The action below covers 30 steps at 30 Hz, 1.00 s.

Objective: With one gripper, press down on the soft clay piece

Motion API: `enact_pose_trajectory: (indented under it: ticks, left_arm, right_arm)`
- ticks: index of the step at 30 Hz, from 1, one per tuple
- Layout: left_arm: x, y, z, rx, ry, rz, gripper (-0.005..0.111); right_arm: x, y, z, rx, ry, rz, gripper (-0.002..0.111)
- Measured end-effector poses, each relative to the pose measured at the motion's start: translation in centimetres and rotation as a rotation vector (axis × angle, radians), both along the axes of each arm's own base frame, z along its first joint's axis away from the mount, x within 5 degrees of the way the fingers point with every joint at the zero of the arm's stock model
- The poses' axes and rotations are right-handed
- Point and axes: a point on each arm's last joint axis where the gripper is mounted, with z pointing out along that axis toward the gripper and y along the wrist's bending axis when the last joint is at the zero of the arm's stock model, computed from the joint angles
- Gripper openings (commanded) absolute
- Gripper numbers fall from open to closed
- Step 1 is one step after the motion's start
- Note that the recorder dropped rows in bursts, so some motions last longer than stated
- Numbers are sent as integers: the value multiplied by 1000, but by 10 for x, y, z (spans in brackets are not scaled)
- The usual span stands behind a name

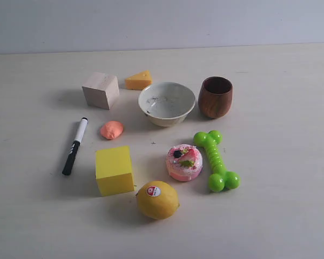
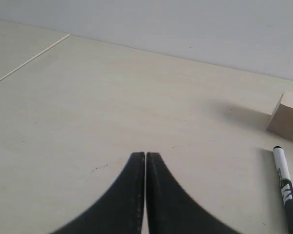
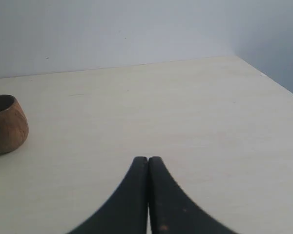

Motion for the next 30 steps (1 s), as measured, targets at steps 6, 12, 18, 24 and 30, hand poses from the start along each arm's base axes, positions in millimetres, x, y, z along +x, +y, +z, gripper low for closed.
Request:
enact_pose_trajectory:
  ticks: [6,12,18,24,30]
  left_arm:
    - [0,0,0,0,0,0,4]
    - [0,0,0,0,0,0,4]
    - [0,0,0,0,0,0,4]
    - [0,0,0,0,0,0,4]
    - [0,2,0,85,13,-2,4]
  right_arm:
    - [0,0,0,2,0,0,0]
    - [0,0,0,1,0,0,0]
    - [0,0,0,1,0,0,0]
    - [0,0,0,1,0,0,0]
    - [0,0,0,1,0,0,0]
